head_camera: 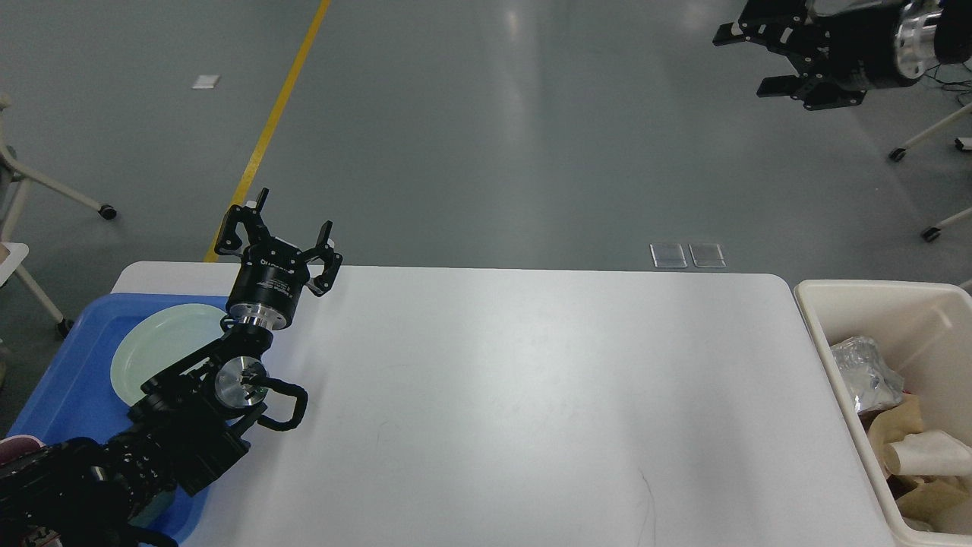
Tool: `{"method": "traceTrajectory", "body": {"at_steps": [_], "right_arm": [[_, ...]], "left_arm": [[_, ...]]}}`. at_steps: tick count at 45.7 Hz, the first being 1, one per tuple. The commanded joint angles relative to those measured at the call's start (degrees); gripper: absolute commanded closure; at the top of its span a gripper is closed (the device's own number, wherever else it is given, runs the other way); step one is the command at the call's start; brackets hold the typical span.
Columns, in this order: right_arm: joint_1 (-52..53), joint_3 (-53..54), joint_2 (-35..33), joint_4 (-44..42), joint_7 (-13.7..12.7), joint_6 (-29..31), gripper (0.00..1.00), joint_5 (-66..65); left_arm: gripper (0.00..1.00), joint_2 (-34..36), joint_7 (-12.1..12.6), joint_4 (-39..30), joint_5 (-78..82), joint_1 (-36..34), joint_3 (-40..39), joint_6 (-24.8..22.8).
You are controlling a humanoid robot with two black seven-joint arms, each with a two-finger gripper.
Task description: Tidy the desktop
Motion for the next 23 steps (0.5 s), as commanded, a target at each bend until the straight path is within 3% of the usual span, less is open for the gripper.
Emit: {"method": "traceTrajectory", "body": {"at_steps": [1, 9, 23], "right_arm": [[-10.12, 20.23, 0.28, -3.19, -0.03, -4.85, 0.00, 2.57], [-23.22, 43.45, 4.05, -9.61, -0.03, -11.53, 0.00, 3.10], [-32.29, 59.64, 11.97, -13.83, 0.32, -17.42, 0.00, 3.19]], "left_arm": [[0.03, 0.00, 0.06, 0.00, 0.00, 0.00, 0.02, 0.00], [0.03, 0.00, 0.06, 0.00, 0.00, 0.00, -0.07, 0.00], [0.03, 0.00, 0.06, 0.00, 0.00, 0.00, 0.02, 0.00]]}}
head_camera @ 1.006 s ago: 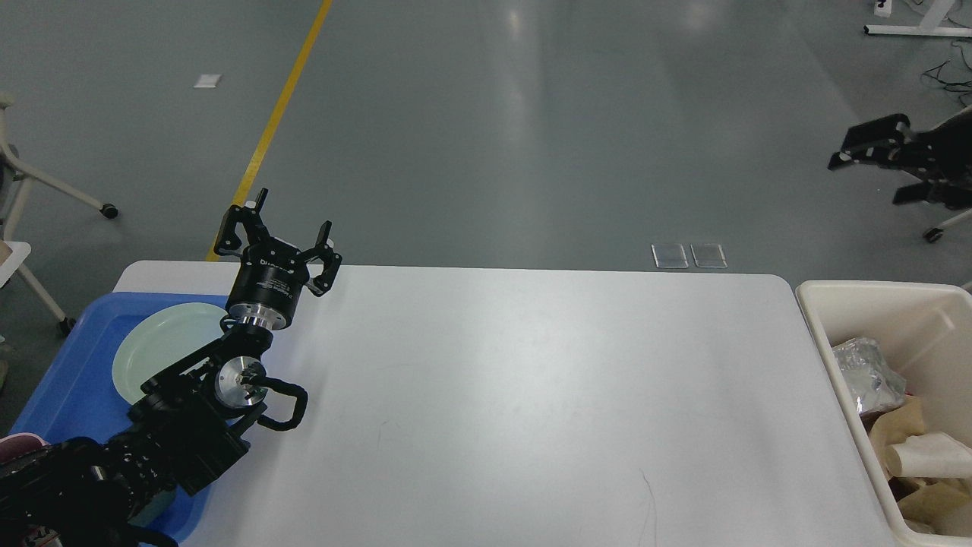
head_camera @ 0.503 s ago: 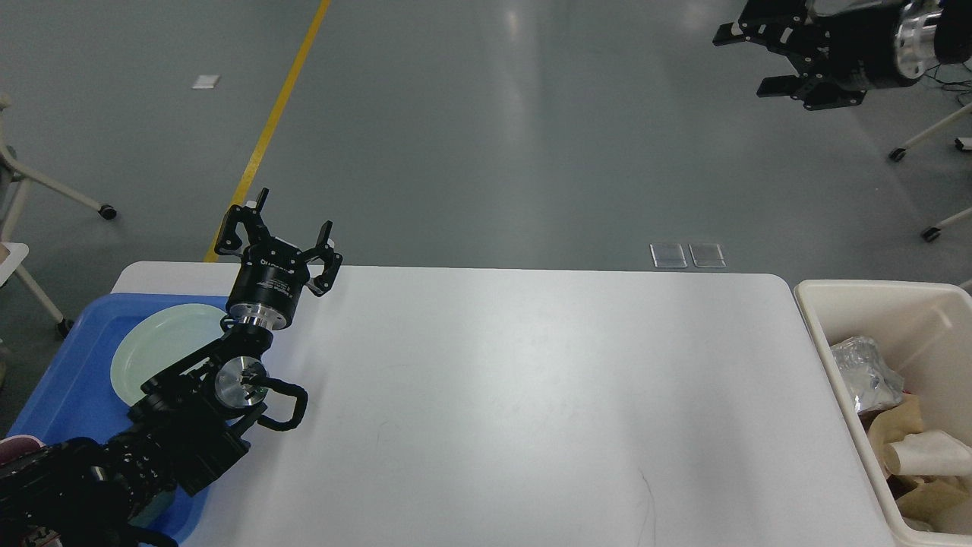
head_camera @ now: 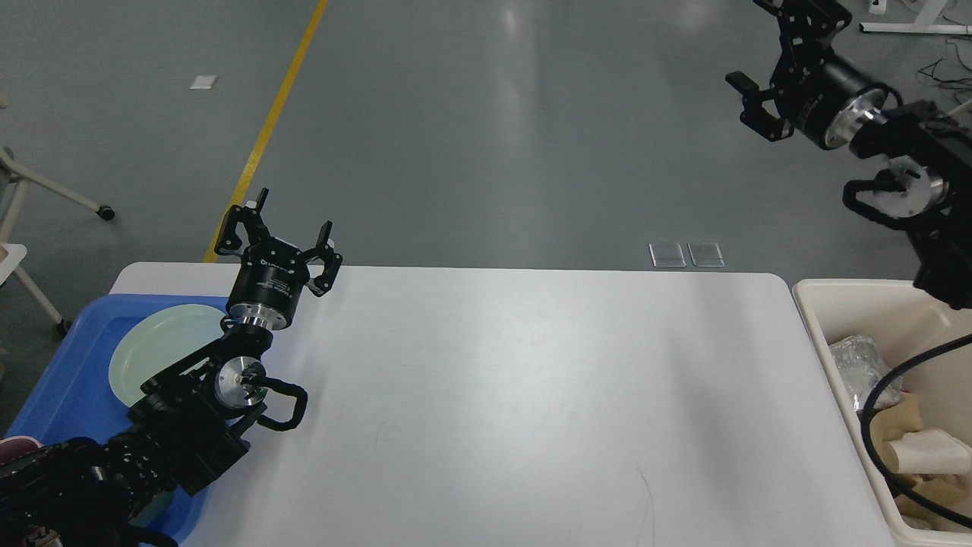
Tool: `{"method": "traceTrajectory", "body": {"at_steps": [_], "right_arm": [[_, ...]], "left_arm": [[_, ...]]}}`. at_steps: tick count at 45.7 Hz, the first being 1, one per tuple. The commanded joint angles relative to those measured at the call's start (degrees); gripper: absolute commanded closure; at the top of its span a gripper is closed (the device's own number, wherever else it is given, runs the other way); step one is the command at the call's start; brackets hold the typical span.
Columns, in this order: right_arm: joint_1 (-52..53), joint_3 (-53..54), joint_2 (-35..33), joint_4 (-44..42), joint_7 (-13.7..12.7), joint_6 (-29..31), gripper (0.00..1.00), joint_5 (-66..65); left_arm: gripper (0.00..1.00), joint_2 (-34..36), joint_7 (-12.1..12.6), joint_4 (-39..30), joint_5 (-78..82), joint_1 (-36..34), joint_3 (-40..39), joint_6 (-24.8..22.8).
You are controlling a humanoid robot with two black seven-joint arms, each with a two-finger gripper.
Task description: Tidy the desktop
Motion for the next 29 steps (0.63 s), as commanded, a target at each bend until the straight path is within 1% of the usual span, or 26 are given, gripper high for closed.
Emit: {"method": "traceTrajectory", "body": {"at_steps": [1, 6, 14, 29], "right_arm": [[-1.84, 4.60, 2.00, -0.56, 0.12, -2.18, 0.00, 0.01], [-3.33, 5.30, 3.58, -1.79, 0.21, -2.44, 0.00, 0.45], [-4.48, 5.48, 8.33, -5.48, 0.47, -3.15, 0.00, 1.68], [-9.05, 5.13, 12.90, -5.22, 0.65, -2.97, 0.00, 1.60]], "left_arm": [[0.03, 0.00, 0.04, 0.00, 0.00, 0.00, -0.04, 0.00], [0.03, 0.00, -0.05, 0.00, 0.00, 0.00, -0.04, 0.00], [0.03, 0.00, -0.05, 0.00, 0.00, 0.00, -0.04, 0.00], [0.03, 0.00, 0.03, 0.00, 0.00, 0.00, -0.04, 0.00]]}}
